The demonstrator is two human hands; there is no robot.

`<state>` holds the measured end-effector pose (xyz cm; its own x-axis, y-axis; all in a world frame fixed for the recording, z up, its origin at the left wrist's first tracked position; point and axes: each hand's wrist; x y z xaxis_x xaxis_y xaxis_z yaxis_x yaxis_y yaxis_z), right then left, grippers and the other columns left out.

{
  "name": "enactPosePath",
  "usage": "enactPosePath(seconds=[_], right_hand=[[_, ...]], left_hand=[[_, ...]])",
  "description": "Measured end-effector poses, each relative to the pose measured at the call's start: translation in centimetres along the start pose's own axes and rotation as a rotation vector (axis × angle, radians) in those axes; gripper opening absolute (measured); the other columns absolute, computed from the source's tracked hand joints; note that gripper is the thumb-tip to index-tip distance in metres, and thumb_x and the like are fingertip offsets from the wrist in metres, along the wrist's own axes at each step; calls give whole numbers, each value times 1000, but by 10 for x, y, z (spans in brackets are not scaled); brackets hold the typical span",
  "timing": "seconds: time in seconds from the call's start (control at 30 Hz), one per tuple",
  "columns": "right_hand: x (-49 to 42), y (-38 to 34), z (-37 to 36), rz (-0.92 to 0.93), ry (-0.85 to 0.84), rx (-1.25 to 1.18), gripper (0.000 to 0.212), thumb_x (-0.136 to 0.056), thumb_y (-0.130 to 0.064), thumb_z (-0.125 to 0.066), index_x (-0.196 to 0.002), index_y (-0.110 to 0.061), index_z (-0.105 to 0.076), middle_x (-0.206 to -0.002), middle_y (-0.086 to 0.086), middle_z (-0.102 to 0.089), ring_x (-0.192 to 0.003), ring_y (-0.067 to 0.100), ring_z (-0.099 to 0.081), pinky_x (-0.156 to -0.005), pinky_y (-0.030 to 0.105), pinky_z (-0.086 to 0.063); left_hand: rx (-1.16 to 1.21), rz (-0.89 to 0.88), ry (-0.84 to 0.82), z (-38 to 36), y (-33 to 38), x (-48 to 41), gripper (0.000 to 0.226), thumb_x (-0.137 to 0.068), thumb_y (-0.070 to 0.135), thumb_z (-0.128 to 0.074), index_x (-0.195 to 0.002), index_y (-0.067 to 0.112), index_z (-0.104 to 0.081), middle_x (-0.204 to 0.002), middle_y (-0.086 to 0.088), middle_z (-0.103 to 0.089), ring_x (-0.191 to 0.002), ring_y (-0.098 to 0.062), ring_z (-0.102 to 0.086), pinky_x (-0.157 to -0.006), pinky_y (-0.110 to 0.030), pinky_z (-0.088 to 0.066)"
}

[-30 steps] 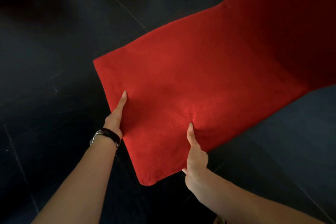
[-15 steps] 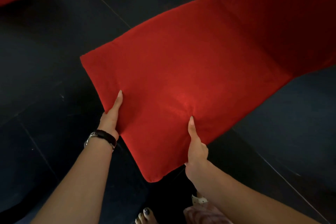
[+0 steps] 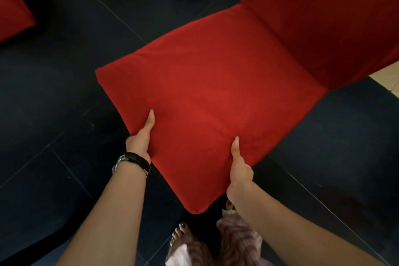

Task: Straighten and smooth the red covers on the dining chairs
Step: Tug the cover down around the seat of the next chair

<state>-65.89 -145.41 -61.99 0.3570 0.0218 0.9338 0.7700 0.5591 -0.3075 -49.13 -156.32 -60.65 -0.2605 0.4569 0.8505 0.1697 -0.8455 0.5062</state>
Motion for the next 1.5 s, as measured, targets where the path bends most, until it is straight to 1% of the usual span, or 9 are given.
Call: enactPosePath(seconds=[0.23, 0.47, 0.7, 0.77, 0.87, 1.0, 1.13, 1.33, 1.5], right_hand=[[35, -7, 24, -23, 3, 0, 60, -64, -68, -71, -79, -17, -43, -80, 0, -49, -71, 20, -48, -93, 48, -42], [68, -12, 27, -32, 4, 22, 82, -64, -71, -67, -113, -9, -48, -91, 5, -53, -93, 30, -54, -99, 52, -44], [82, -13, 31, 11, 31, 43, 67, -67, -71, -65, -87, -10, -45, -79, 2, -49, -70, 21, -48, -80, 42, -44], [85, -12, 35, 12, 42, 48, 64, -68, -71, -64, -79, -11, -43, -78, 2, -48, -73, 21, -49, -84, 42, -43], [91, -7, 39, -2, 82, 109, 70, -69, -74, -61, -89, -10, -44, -82, 3, -48, -100, 30, -52, -102, 47, -39], [111, -5, 38, -55, 51, 103, 70, -67, -72, -62, -90, -10, -41, -80, 4, -47, -84, 27, -49, -91, 48, -45], [129, -11, 37, -70, 28, 75, 72, -66, -73, -63, -94, -11, -42, -79, 2, -46, -85, 26, -48, -92, 47, -44], [150, -31, 45, -16, 47, 109, 64, -68, -74, -60, -71, -12, -43, -76, 4, -51, -71, 24, -50, -87, 44, -45], [170, -47, 58, -4, 1, 97, 68, -74, -68, -60, -98, -6, -49, -80, 5, -49, -72, 23, -49, -82, 41, -43]], left_hand=[[-43, 45, 40, 4, 11, 46, 93, -58, 59, -79, -132, 13, -48, -127, -8, -56, -110, -27, -56, -100, -51, -45], [-65, 62, 41, 12, 33, 78, 92, -59, 56, -79, -133, 13, -47, -128, -10, -55, -113, -30, -56, -97, -54, -46], [-91, 99, 44, 19, 46, 98, 90, -64, 52, -79, -135, 11, -44, -131, -13, -54, -116, -33, -55, -87, -53, -48], [-99, 113, 50, 23, 45, 103, 89, -64, 50, -80, -135, 10, -44, -131, -13, -53, -116, -33, -54, -86, -52, -48], [-109, 127, 53, 31, 44, 112, 87, -65, 49, -79, -134, 10, -45, -132, -13, -53, -117, -33, -54, -88, -51, -48], [-131, 138, 39, 44, 55, 124, 85, -67, 49, -78, -135, 11, -44, -131, -12, -54, -115, -31, -54, -78, -46, -49], [-157, 136, 49, 46, 74, 138, 93, -64, 51, -79, -140, 13, -40, -134, -12, -52, -118, -32, -54, -79, -48, -48], [-179, 93, 34, 37, 93, 168, 91, -63, 49, -81, -137, 11, -43, -131, -12, -54, -104, -28, -55, -70, -44, -49], [-252, 120, -34, 39, 108, 189, 92, -62, 47, -81, -137, 9, -43, -132, -15, -53, -109, -32, -55, -78, -51, -50]])
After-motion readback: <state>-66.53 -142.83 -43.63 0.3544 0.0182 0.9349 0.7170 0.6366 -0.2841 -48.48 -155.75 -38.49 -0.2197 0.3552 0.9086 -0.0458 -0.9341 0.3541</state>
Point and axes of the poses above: each hand's wrist, its own x-axis away from the middle knuckle, its own z-axis out of the back of the hand, y = z × x
